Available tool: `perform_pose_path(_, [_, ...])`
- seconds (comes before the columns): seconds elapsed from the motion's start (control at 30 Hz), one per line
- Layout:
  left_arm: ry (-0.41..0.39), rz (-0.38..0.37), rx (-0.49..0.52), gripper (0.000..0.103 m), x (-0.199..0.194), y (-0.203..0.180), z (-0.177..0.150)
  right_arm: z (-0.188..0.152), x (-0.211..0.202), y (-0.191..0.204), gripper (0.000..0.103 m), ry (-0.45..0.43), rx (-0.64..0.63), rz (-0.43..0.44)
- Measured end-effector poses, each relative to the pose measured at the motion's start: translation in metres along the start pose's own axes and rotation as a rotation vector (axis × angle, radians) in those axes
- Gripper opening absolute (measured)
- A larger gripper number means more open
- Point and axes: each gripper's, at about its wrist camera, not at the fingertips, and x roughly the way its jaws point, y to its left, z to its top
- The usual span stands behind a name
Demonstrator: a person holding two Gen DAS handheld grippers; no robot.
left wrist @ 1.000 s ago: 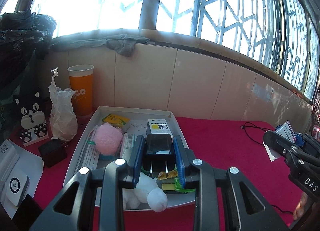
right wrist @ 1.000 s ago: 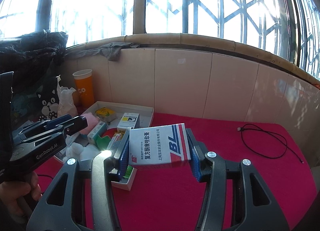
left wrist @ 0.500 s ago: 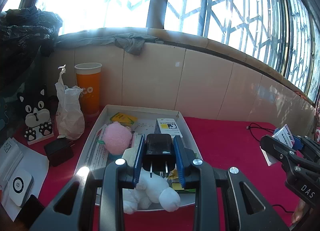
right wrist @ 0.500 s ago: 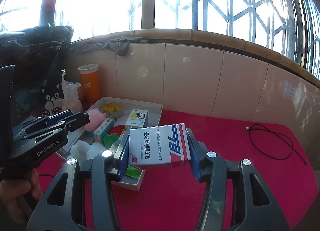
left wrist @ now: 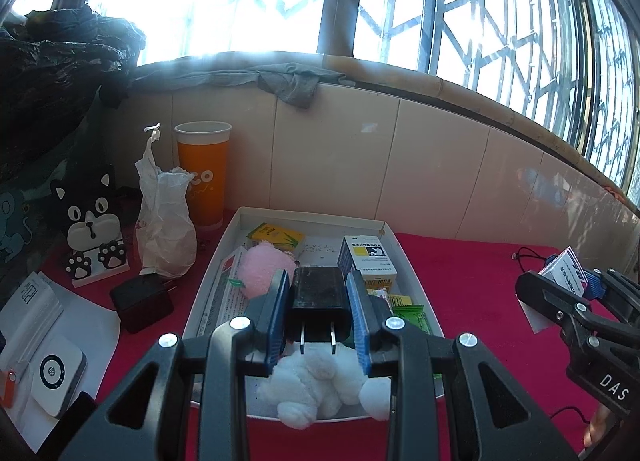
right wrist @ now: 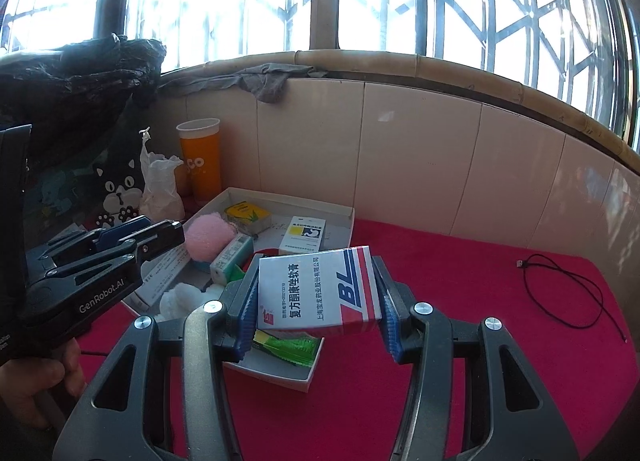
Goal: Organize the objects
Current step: 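Lift and carry the charger and BL box over the white tray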
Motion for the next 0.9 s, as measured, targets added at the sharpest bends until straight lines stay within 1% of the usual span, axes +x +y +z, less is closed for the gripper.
perform_pose_path(0.3, [-0.001, 0.032, 0.004, 0.029, 0.007, 0.014, 0.011, 0.007, 0.017, 0.015, 0.050, 0.015, 0.004, 0.040])
perform_pose_path(0.6, [0.018, 0.045, -0.006, 0.029, 0.028, 0.032, 0.037, 0.021, 0.039, 0.024, 0.050, 0.033, 0.020, 0.076])
perform_pose_path(0.8, [0.022, 0.060, 0.033, 0.029, 0.041, 0.030, 0.046, 0.029, 0.060, 0.022, 0.050, 0.064, 0.048, 0.094])
perform_pose_path(0.9, [0.035, 0.050, 0.042, 0.029, 0.051, 0.028, 0.050, 0.032, 0.073, 0.021, 0.050, 0.089, 0.061, 0.112])
